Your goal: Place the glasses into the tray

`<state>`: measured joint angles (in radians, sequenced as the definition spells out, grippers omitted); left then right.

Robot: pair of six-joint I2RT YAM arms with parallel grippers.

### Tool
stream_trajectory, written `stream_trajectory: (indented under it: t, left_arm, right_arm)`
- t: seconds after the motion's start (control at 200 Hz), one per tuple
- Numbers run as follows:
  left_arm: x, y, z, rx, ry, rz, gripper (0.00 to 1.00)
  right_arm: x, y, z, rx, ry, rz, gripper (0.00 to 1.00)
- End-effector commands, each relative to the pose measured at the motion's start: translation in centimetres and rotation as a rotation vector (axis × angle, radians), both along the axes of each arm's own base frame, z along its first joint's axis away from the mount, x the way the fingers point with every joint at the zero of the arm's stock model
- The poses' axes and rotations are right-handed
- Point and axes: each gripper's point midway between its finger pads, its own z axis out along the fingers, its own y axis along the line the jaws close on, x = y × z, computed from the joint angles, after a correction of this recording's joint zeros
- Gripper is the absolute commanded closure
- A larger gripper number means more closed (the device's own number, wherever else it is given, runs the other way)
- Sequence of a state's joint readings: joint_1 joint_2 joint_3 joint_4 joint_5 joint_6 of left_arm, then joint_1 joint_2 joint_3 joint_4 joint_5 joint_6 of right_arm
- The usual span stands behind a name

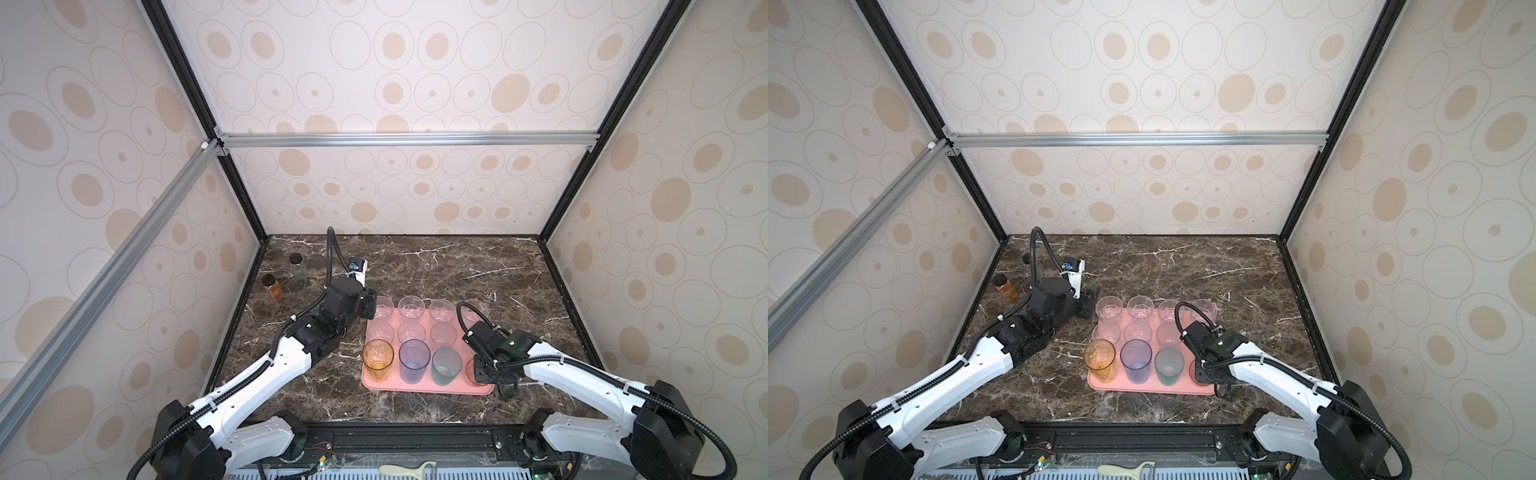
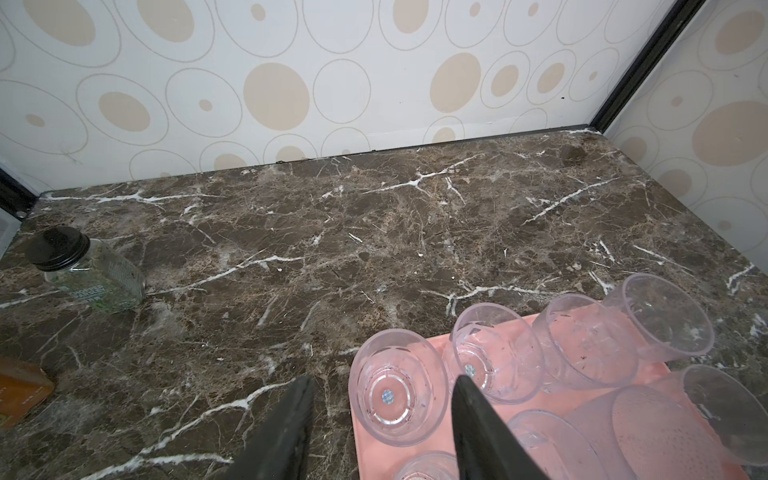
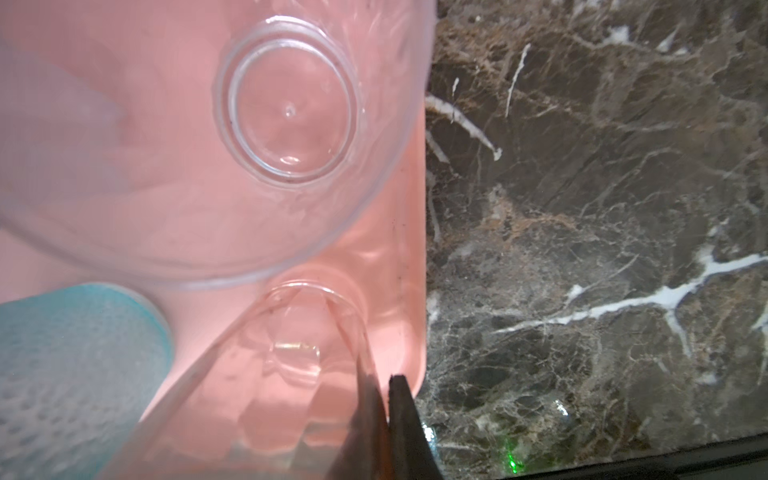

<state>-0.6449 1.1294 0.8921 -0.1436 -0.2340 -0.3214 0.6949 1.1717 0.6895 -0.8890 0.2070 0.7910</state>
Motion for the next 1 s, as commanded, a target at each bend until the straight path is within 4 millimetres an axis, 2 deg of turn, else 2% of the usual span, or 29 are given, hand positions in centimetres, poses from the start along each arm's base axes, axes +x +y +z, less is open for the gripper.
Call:
stream_trajectory:
  t: [0.0,0.16,0.285,0.395,0.505,0.655,0.71,0.765,0.87,0.995]
  left_arm:
    - [0.2,0.3,0.8,-0.006,-0.027,0.010,0.47]
    - [0.1,0.6,0.7,0.005,-0.026,0.016,0.46]
    - [0.2,0.9,1.0,0.010,-0.033,0.022,0.46]
    - [0.2,1.2,1.3,0.022,-0.043,0.028,0.46]
    - [0.6,2.4,1.9,0.060,-0.072,0.054,0.45]
    - [1.1,5.5,4.5,0.107,-0.186,0.137,0.41]
    - [0.9,7.1,5.5,0.125,-0.264,0.184,0.38]
    - [0.5,9.0,6.3,0.126,-0.357,0.253,0.30]
    - [-0.3,12.5,5.7,0.108,-0.455,0.395,0.24]
    - [-1.4,15.9,3.7,0.115,-0.504,0.573,0.21]
  right_arm:
    - [0.1,0.0,0.3,-0.015,-0.001,0.012,0.89]
    - [0.4,0.0,1.5,-0.019,-0.014,0.035,0.79]
    - [0.8,-0.6,4.0,-0.053,-0.043,0.050,0.74]
    - [1.4,-1.1,7.3,-0.069,-0.094,0.065,0.70]
    - [3.1,-2.1,12.3,-0.052,-0.211,0.049,0.67]
    - [6.2,-4.6,18.3,-0.016,-0.401,-0.043,0.59]
    - [7.4,-5.8,20.1,-0.042,-0.497,-0.088,0.54]
    - [8.5,-6.8,21.4,-0.077,-0.589,-0.123,0.48]
    - [10.5,-8.7,22.0,-0.179,-0.728,-0.199,0.31]
    - [13.1,-9.9,21.0,-0.236,-0.856,-0.254,0.24]
